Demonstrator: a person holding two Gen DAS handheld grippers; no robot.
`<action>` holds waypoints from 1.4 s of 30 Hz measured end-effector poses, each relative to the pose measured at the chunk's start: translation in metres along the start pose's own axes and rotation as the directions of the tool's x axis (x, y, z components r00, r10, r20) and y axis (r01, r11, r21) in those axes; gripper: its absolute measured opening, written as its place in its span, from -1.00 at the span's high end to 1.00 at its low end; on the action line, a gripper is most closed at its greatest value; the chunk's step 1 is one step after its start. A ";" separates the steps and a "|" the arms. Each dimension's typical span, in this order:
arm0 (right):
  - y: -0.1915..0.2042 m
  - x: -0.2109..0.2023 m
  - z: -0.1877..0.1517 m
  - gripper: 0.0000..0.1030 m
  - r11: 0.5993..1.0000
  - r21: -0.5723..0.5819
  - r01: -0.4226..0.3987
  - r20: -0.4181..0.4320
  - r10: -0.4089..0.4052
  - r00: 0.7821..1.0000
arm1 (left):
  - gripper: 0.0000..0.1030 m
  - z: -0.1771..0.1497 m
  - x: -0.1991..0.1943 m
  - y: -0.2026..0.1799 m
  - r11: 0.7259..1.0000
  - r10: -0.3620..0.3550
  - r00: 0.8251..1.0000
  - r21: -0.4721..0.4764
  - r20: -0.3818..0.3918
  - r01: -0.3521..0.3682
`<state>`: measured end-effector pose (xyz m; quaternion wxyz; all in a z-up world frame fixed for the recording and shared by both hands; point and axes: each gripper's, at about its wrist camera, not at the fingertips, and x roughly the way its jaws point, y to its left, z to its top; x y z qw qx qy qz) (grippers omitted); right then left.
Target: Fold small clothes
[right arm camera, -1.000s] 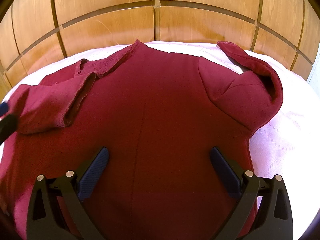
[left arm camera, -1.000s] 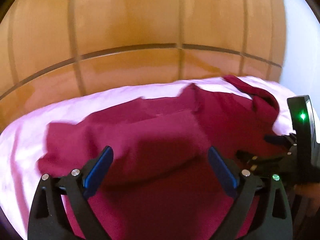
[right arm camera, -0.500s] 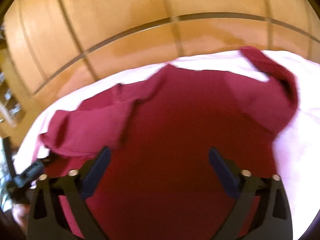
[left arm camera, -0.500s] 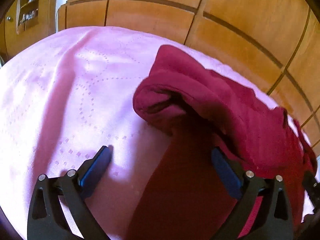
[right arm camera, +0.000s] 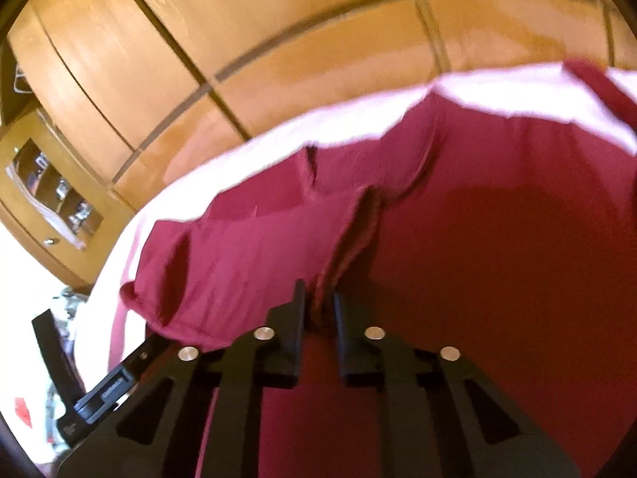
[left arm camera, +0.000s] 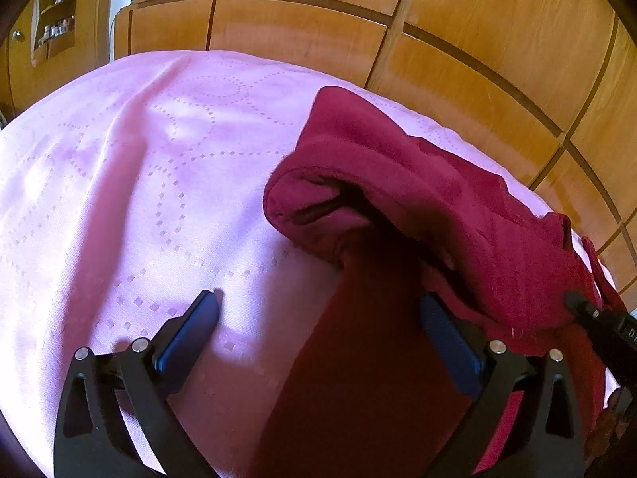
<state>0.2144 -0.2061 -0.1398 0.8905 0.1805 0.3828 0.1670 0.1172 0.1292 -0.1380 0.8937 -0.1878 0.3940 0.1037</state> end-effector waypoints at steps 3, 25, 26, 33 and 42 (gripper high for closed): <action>-0.012 -0.011 0.006 0.82 0.999 0.028 0.046 0.061 -0.047 0.997 | -0.95 -0.001 0.001 0.002 1.000 -0.006 1.000 -0.005 0.002 0.006; -0.037 0.000 -0.010 -0.90 0.927 -0.018 0.374 -0.008 -0.374 0.927 | -0.97 0.050 0.024 -0.007 0.959 0.273 0.962 0.080 -0.011 -0.271; -0.033 0.003 -0.010 -0.92 0.916 -0.037 0.400 -0.012 -0.400 0.916 | -0.97 0.051 0.026 0.007 0.968 0.252 0.967 0.025 -0.038 -0.251; -0.032 0.005 -0.012 -0.93 0.907 -0.050 0.417 -0.010 -0.418 0.908 | -0.95 0.024 -0.006 0.062 0.963 0.215 0.977 -0.167 0.003 -0.212; -0.032 0.001 -0.014 -0.93 0.910 -0.047 0.412 -0.002 -0.412 0.911 | -0.95 0.042 -0.022 0.025 0.985 0.167 0.980 -0.068 0.113 -0.160</action>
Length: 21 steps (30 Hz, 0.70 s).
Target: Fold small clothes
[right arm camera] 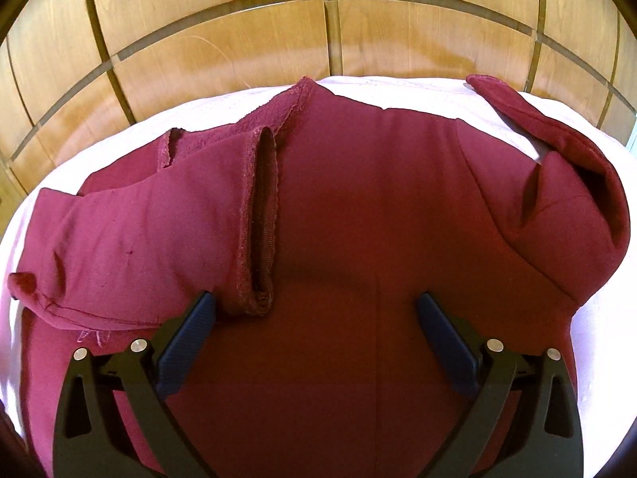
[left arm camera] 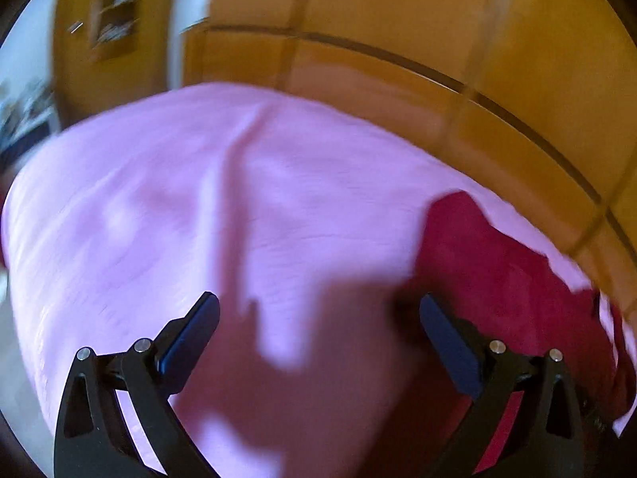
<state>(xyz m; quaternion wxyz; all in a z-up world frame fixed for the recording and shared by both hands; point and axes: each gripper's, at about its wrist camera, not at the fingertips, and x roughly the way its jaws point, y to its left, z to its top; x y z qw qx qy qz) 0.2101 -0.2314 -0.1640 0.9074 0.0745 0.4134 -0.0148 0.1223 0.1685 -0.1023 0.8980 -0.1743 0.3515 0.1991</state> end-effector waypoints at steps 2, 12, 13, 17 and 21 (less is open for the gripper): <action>-0.001 -0.001 0.000 -0.93 1.000 0.004 -0.002 0.006 0.002 1.000 | -0.95 0.003 0.010 -0.017 0.998 0.009 0.999 0.069 -0.038 -0.006; -0.003 0.001 0.000 -0.93 1.000 0.006 -0.008 0.004 0.008 1.000 | -0.95 -0.005 0.035 0.014 0.989 -0.136 0.977 0.037 -0.165 0.144; -0.003 0.000 0.000 -0.93 1.000 0.005 -0.006 0.005 0.006 1.000 | -0.94 -0.004 0.038 0.008 0.986 -0.140 0.973 0.059 -0.182 0.153; -0.003 0.000 0.000 -0.93 1.000 0.009 -0.012 0.006 0.012 1.000 | -0.73 0.015 0.057 -0.018 0.957 -0.164 0.970 0.211 -0.177 0.200; -0.003 0.001 0.000 -0.94 1.000 0.007 -0.014 0.005 0.014 1.000 | 0.05 0.016 0.045 -0.020 0.956 -0.194 0.974 0.200 -0.114 0.214</action>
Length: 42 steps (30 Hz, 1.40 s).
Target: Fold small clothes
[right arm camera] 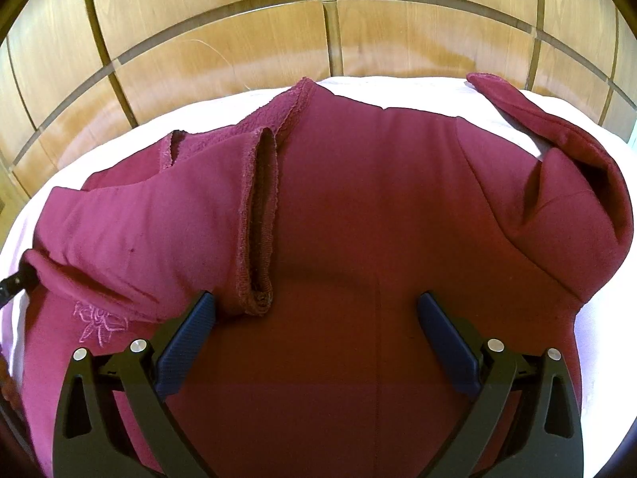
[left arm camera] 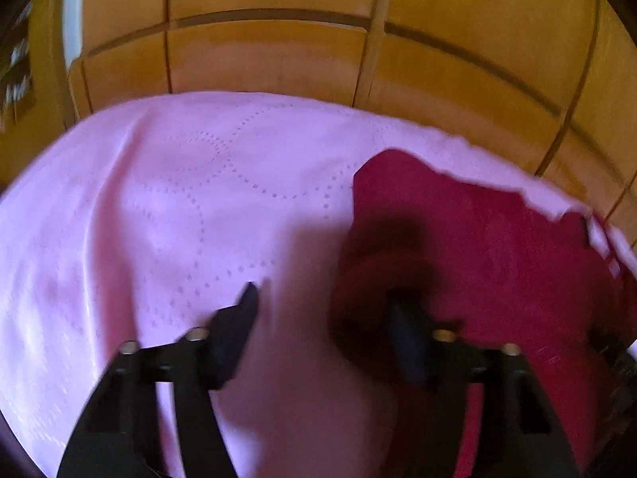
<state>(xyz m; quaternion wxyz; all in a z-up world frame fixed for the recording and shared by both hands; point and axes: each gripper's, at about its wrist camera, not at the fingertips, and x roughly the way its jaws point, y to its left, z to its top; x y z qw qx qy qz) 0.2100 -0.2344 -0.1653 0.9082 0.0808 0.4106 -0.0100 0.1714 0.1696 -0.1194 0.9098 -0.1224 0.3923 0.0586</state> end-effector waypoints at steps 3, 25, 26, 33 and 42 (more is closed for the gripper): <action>0.000 0.000 0.000 -0.94 1.000 -0.002 0.004 0.000 -0.004 1.000 | 0.62 -0.014 -0.024 -0.003 0.999 -0.015 0.996 -0.033 0.082 0.018; 0.001 0.000 0.001 -0.94 1.000 -0.002 0.004 -0.002 -0.004 1.000 | 0.30 0.017 0.031 0.034 0.963 -0.262 0.946 -0.113 -0.191 0.244; 0.002 0.000 0.001 -0.94 1.000 -0.003 0.006 -0.002 -0.006 1.000 | 0.35 0.009 0.026 0.030 0.969 -0.246 0.946 -0.053 -0.211 0.240; 0.001 0.000 0.001 -0.94 1.000 -0.005 0.007 -0.002 -0.007 1.000 | 0.39 -0.042 -0.011 0.040 0.959 -0.254 0.929 0.059 -0.269 0.279; 0.001 0.000 0.001 -0.94 1.000 -0.004 0.006 -0.002 -0.006 1.000 | -0.38 0.030 0.005 0.042 0.943 -0.296 0.951 -0.185 -0.089 0.277</action>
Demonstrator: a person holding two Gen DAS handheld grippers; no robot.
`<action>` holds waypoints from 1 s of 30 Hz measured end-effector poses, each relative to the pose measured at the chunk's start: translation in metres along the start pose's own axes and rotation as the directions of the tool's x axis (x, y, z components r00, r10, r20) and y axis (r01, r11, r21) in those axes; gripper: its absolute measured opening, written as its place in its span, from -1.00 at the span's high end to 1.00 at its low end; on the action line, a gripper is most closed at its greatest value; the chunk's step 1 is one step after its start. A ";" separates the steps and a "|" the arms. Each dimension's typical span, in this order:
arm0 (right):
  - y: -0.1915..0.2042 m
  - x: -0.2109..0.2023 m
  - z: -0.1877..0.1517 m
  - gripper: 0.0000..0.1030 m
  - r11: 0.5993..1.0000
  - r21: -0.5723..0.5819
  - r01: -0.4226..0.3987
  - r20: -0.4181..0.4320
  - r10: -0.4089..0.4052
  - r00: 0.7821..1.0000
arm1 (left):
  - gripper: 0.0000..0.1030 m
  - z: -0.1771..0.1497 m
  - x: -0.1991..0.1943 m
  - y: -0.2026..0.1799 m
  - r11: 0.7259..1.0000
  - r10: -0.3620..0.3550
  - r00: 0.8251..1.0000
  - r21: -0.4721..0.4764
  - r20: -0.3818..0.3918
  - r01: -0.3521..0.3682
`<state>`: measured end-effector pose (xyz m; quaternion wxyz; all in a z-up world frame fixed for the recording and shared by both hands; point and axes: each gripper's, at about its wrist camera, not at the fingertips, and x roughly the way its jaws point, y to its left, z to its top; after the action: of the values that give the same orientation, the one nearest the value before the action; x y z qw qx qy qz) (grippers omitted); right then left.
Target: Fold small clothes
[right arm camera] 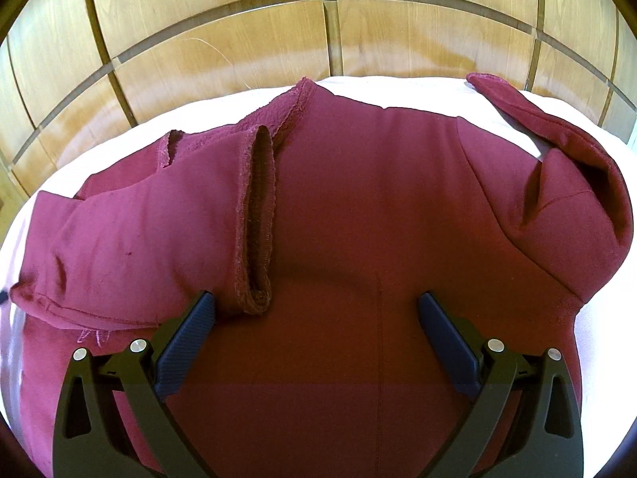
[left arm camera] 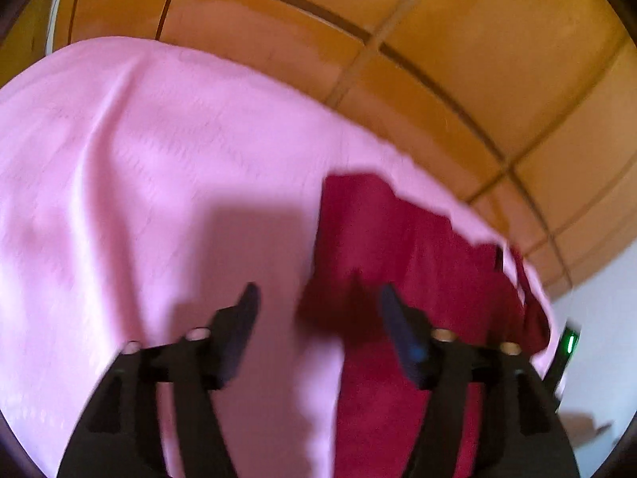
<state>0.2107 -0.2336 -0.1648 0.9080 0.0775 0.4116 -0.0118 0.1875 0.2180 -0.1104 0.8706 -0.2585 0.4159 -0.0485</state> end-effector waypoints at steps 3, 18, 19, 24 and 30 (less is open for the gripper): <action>0.000 0.000 0.000 -0.94 1.000 0.000 0.000 0.000 0.000 1.000 | -0.37 0.019 0.031 -0.014 0.999 0.014 0.997 0.038 -0.073 -0.011; 0.002 0.001 0.000 -0.94 1.000 -0.008 0.001 0.003 -0.001 1.000 | 0.54 0.019 0.071 -0.054 0.952 0.154 0.987 0.274 -0.049 -0.135; 0.002 0.001 0.000 -0.94 1.000 -0.007 0.000 0.002 0.000 1.000 | 0.47 0.015 0.068 -0.048 0.956 0.142 0.989 0.265 -0.046 -0.125; 0.003 0.001 0.000 -0.94 1.000 -0.009 0.002 0.003 -0.002 1.000 | -0.40 -0.026 0.039 -0.024 0.985 0.029 0.999 0.173 -0.025 -0.025; 0.003 0.000 0.001 -0.94 1.000 -0.010 0.004 0.002 -0.004 1.000 | -0.28 -0.070 0.015 -0.028 0.958 0.058 0.998 0.282 -0.022 -0.049</action>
<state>0.2119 -0.2309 -0.1642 0.9087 0.0721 0.4110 -0.0118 0.1486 0.1607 -0.1435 0.8931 -0.1201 0.4246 -0.0875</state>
